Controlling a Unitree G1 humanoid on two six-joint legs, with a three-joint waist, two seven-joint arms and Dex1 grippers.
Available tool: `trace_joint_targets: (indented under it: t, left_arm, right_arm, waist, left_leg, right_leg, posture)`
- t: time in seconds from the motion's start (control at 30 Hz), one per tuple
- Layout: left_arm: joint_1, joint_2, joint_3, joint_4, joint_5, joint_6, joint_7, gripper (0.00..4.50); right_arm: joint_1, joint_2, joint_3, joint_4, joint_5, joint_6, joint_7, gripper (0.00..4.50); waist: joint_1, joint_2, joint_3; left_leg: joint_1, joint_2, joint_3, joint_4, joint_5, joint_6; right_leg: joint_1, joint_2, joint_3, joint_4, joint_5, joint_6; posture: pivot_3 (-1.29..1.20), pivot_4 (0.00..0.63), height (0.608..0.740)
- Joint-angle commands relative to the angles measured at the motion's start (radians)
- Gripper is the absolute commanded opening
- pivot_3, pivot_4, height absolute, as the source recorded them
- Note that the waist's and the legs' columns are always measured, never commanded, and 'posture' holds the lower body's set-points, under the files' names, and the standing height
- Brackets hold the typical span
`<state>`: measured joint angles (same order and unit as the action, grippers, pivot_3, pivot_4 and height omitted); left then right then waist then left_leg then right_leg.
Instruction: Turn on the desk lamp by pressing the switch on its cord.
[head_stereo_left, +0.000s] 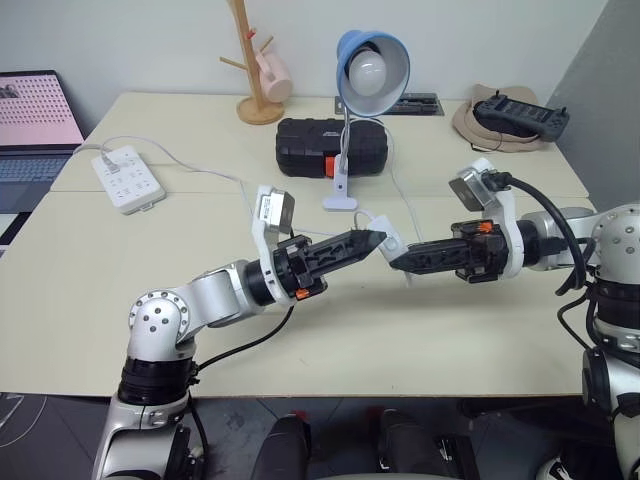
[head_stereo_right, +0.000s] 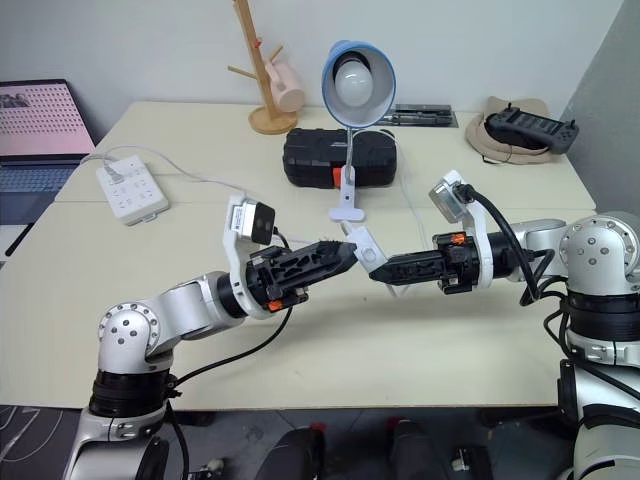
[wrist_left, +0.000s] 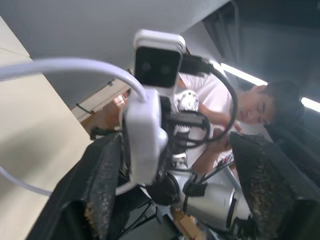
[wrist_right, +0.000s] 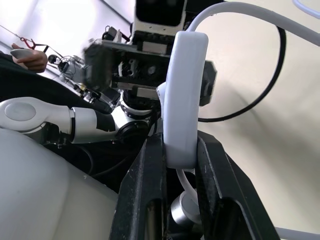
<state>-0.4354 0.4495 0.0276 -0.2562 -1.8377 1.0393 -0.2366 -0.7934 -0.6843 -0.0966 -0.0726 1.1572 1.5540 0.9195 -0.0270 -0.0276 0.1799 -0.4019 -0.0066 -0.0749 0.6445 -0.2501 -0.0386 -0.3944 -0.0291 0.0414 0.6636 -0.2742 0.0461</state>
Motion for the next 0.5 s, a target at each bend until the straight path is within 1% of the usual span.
trace_joint_targets:
  t: [0.03, 0.13, 0.5]
  left_arm:
    - [0.005, 0.002, -0.007, -0.053, 0.016, -0.009, -0.024, 4.45]
    - [0.002, -0.01, -0.018, -0.046, 0.049, -0.023, -0.001, 4.45]
    - [-0.024, -0.053, -0.018, -0.01, 0.039, -0.049, 0.016, 4.45]
  right_arm:
    - [-0.017, -0.003, -0.016, -0.01, 0.019, -0.008, 0.013, 0.4]
    - [-0.02, -0.005, -0.016, -0.011, 0.024, -0.004, 0.019, 0.4]
    - [-0.01, -0.011, -0.021, -0.037, 0.045, 0.009, 0.03, 0.4]
  waist:
    - [0.0, 0.0, 0.0]
    - [0.0, 0.0, 0.0]
    - [0.0, 0.0, 0.0]
  left_leg:
    - [0.0, 0.0, 0.0, 0.0, 0.0, 0.0]
    - [0.0, 0.0, 0.0, 0.0, 0.0, 0.0]
    - [0.0, 0.0, 0.0, 0.0, 0.0, 0.0]
  right_leg:
    - [0.0, 0.0, 0.0, 0.0, 0.0, 0.0]
    - [0.0, 0.0, 0.0, 0.0, 0.0, 0.0]
    - [0.0, 0.0, 0.0, 0.0, 0.0, 0.0]
  posture:
    - [0.0, 0.15, 0.74]
    - [0.0, 0.15, 0.74]
    - [0.0, 0.15, 0.74]
